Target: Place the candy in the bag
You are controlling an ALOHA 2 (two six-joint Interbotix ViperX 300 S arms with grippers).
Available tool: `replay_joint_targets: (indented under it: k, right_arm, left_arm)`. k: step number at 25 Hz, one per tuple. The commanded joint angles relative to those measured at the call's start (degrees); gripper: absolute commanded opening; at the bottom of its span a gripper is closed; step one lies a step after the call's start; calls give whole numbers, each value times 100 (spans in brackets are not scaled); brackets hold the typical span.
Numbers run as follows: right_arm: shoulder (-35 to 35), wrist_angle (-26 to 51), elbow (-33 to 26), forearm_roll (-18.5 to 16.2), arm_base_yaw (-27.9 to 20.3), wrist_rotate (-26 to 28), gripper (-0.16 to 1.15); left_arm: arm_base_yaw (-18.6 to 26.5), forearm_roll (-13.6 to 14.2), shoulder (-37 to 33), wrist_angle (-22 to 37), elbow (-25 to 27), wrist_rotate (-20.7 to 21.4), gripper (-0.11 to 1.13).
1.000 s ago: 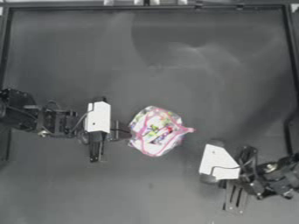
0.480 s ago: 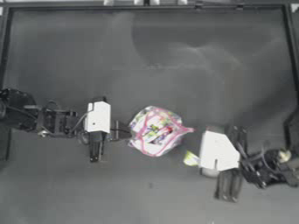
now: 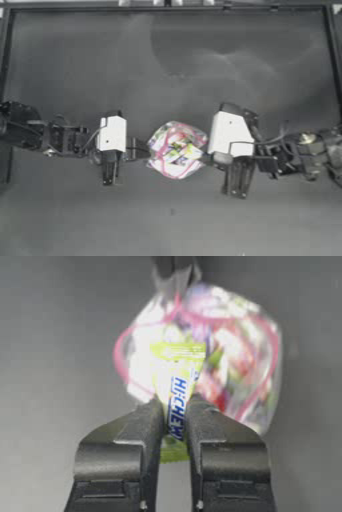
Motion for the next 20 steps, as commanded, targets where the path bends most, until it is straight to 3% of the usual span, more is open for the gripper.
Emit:
replay_joint_targets:
  k: [1, 20]
  right_arm:
    - [132, -229, -246, 9, -132, -97, 48]
    - [870, -668, -290, -132, -606, -202, 48]
  left_arm:
    - [0, -9, -79, -35, -105, -18, 4]
    - [0, -9, -79, -44, -97, -9, 4]
